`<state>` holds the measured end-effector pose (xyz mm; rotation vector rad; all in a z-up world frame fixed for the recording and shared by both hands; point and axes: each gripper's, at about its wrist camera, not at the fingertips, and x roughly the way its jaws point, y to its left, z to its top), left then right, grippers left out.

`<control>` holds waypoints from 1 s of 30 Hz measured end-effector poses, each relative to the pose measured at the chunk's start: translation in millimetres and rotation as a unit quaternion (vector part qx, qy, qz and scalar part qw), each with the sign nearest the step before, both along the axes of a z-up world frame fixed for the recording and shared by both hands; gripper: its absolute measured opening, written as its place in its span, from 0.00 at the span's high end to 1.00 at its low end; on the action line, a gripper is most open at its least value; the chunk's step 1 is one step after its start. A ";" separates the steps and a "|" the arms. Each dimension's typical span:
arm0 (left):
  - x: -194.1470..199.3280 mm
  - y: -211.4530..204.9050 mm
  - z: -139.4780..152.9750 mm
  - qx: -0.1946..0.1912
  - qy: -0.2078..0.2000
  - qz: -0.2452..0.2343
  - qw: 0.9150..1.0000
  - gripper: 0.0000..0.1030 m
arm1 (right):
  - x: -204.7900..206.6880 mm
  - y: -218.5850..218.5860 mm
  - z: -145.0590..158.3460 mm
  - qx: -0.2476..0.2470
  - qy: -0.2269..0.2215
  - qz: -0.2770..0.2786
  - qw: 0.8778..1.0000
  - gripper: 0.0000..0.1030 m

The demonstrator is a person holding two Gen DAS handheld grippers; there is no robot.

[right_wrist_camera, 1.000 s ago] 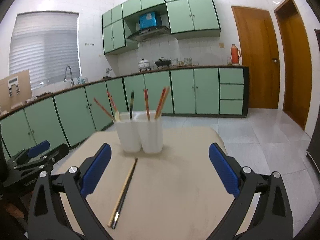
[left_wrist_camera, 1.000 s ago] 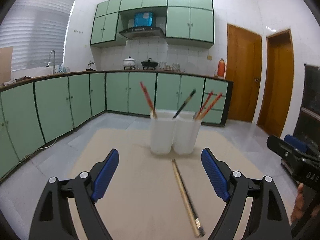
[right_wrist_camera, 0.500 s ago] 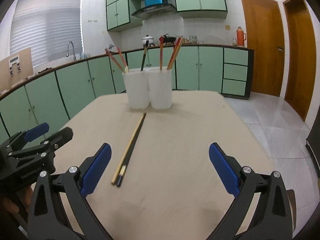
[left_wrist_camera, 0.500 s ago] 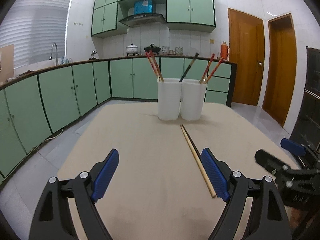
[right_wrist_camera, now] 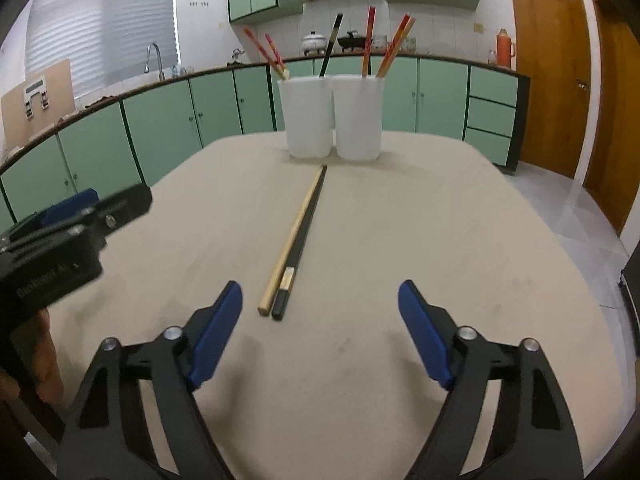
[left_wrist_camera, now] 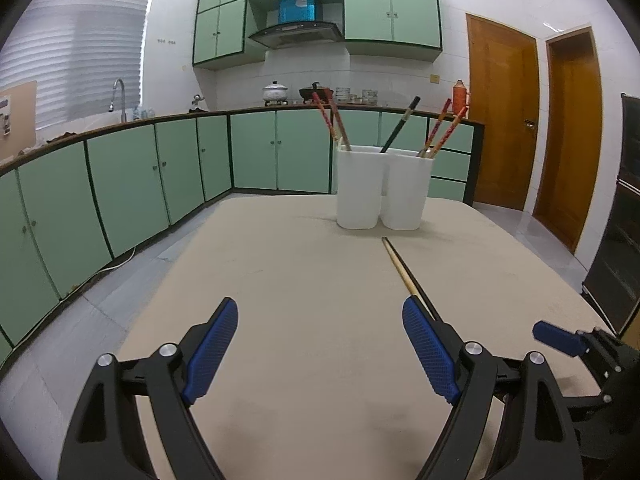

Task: Organize utensils
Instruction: 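Move both open tools back to the last two chopsticks, then grasp the black chopstick with the right tool while the left tool grasps the wooden chopstick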

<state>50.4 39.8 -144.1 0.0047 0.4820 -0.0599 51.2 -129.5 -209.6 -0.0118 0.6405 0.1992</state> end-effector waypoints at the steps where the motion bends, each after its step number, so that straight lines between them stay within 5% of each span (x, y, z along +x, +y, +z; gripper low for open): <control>1: 0.2 0.4 -0.1 -0.001 0.001 0.001 1.000 0.20 | 1.8 -0.1 -1.1 -0.002 0.005 -0.002 1.000 0.34; 6: 1.2 2.5 -4.1 -0.007 0.008 -0.002 1.000 0.20 | 10.1 -2.1 -7.8 -0.004 0.032 -0.018 0.999 0.46; 30: 3.0 12.5 -13.6 -0.033 0.025 0.004 0.999 0.20 | 16.6 16.5 -13.6 -0.032 0.052 -0.005 0.998 0.74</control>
